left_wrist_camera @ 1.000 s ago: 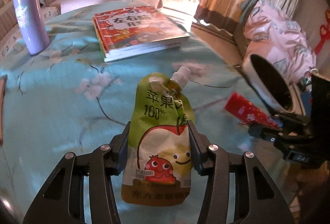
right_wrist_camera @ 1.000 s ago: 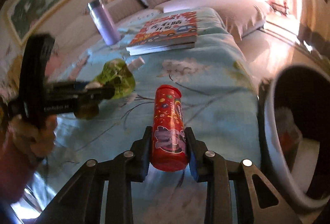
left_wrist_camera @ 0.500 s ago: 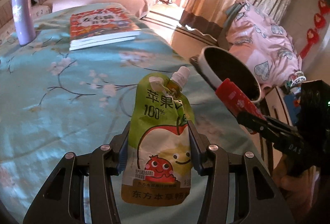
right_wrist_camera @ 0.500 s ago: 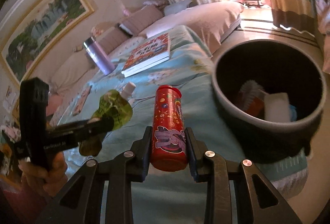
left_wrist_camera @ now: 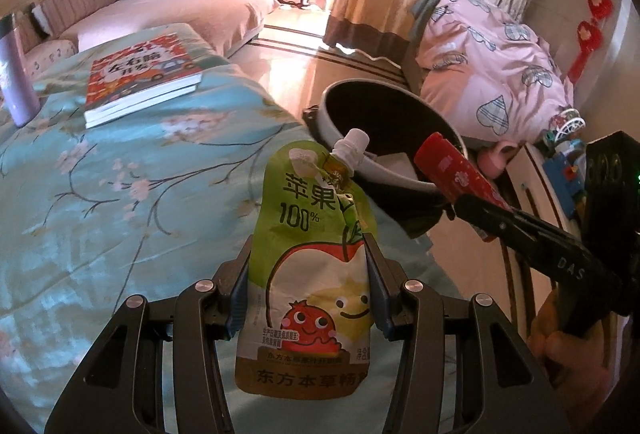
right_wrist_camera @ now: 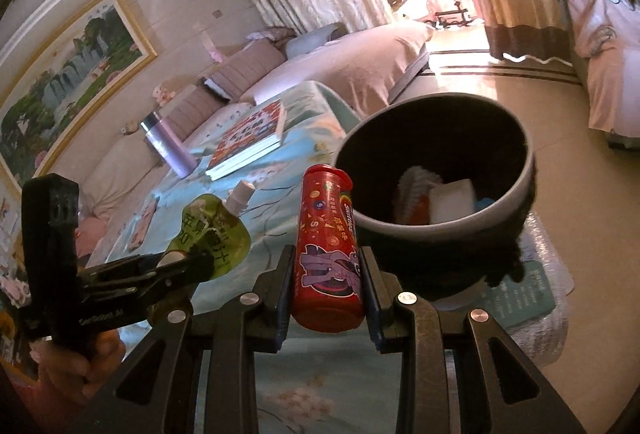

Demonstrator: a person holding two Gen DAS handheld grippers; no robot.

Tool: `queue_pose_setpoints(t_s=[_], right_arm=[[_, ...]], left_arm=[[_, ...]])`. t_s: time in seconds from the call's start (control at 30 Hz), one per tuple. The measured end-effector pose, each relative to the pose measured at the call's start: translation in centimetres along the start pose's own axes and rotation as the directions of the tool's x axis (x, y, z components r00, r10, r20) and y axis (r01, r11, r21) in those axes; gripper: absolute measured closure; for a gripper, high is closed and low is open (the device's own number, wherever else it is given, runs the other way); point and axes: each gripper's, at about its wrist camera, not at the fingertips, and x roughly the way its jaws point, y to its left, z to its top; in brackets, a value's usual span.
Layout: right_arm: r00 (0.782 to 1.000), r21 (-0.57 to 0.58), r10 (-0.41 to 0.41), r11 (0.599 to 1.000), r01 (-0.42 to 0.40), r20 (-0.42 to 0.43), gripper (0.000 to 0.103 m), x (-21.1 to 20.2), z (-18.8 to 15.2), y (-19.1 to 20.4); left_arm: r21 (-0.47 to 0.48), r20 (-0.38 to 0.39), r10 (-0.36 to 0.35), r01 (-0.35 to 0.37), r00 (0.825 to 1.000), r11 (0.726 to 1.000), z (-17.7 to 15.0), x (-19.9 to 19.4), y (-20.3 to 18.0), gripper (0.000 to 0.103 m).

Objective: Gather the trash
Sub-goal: 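Carry the pouch and red tube over the bin and open both grippers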

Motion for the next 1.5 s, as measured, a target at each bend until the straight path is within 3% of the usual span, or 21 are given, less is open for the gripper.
queue_pose_setpoints(t_s=[0.83, 1.5], right_arm=[[0.996, 0.041, -0.065, 0.997, 0.063, 0.054, 0.072, -1.1, 2.8, -4.3], [0.995, 0.051, -0.087, 0.995, 0.085, 0.055, 0.072, -0.1, 4.9, -5.8]], left_arm=[[0.092, 0.013, 0.015, -0.016, 1.000, 0.996, 3.9, 2.5, -4.1, 0.055], [0.101, -0.014, 0.014, -0.012, 1.000, 0.995, 6.1, 5.2, -5.3, 0.055]])
